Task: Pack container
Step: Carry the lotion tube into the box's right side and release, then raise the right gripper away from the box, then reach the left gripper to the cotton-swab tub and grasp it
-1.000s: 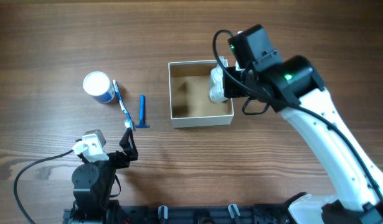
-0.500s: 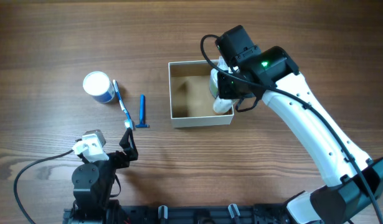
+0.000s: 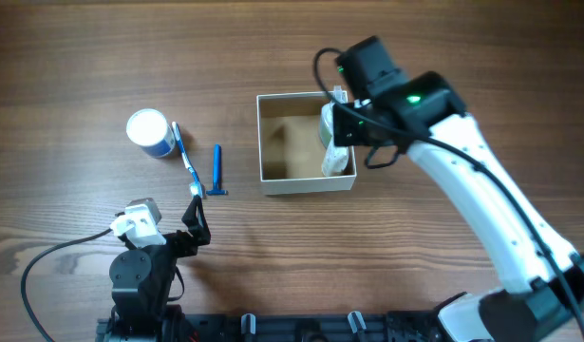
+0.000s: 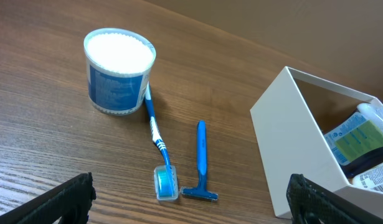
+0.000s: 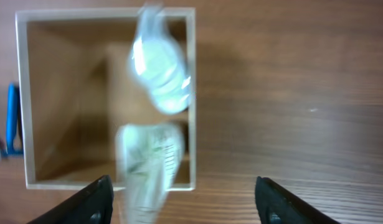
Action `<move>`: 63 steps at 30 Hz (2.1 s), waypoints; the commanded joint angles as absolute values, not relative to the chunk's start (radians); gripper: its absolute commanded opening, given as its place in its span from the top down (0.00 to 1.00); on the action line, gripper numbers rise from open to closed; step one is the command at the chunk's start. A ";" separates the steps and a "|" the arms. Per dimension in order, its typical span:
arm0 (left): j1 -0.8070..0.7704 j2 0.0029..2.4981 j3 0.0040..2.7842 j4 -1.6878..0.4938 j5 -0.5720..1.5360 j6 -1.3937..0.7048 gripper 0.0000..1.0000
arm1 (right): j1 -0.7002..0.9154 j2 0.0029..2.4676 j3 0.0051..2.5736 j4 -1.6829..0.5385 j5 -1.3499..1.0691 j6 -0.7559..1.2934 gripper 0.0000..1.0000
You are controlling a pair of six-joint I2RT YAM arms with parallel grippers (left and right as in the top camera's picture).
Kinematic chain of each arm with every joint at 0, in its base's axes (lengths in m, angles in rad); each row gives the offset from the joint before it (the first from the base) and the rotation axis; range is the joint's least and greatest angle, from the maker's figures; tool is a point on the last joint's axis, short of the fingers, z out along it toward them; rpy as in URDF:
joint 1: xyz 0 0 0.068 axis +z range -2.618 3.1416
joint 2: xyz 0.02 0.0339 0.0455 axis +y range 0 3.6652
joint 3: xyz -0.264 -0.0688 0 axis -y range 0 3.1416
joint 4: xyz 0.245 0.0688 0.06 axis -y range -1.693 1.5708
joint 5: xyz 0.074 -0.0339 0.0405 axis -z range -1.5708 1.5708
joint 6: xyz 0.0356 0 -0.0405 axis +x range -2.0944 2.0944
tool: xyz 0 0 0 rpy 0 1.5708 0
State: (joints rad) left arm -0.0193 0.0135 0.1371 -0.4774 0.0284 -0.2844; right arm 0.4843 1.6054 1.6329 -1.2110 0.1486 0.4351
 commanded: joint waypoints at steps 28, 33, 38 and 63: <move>-0.015 0.038 0.207 -0.455 0.103 -0.347 0.00 | -0.093 1.399 1.662 -1.213 -0.024 0.472 0.00; -0.015 0.236 0.429 -0.502 0.024 -0.349 0.00 | -0.093 1.399 1.662 -1.213 -0.024 0.472 0.00; -0.015 0.588 0.754 -0.620 -0.128 -0.280 0.00 | -0.093 1.399 1.662 -1.213 -0.024 0.472 0.00; 0.056 1.711 1.281 -0.743 -0.189 -0.216 0.00 | -0.093 1.399 1.662 -1.213 -0.024 0.472 0.00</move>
